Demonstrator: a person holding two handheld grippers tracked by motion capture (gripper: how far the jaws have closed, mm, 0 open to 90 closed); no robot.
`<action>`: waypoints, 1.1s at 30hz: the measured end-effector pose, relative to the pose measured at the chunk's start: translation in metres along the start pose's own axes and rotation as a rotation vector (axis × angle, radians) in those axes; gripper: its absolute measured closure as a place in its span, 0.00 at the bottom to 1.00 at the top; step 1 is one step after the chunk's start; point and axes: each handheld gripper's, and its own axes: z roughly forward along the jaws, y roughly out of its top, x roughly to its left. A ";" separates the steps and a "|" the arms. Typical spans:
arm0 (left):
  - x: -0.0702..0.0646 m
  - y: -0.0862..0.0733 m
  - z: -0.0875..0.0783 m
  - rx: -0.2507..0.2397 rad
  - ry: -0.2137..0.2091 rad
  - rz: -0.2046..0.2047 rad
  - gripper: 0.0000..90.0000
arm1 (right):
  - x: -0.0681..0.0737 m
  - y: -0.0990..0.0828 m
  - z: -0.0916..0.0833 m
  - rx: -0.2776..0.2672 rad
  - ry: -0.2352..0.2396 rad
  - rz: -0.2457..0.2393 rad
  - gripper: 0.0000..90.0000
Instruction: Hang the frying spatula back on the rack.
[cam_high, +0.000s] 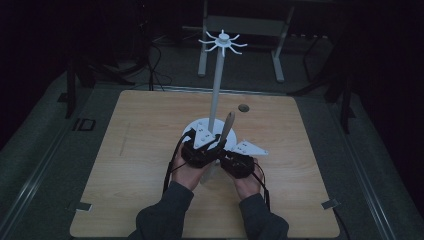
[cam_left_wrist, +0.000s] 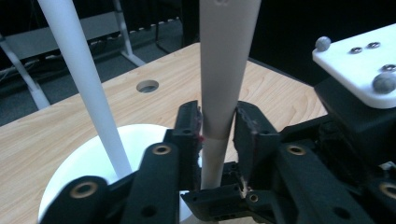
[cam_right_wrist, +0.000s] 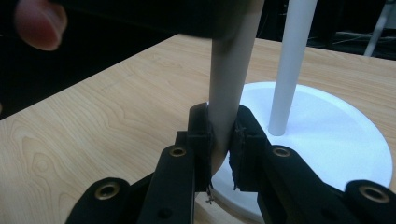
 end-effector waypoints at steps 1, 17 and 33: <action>0.000 0.000 0.001 0.003 -0.004 0.001 0.75 | 0.000 0.000 0.000 0.001 0.003 -0.003 0.89; 0.000 -0.001 0.002 0.003 0.004 -0.005 0.83 | 0.004 0.003 -0.003 -0.013 0.077 -0.029 0.89; 0.001 0.005 -0.005 -0.023 0.064 -0.017 0.84 | 0.000 0.004 -0.015 -0.017 0.056 -0.035 0.59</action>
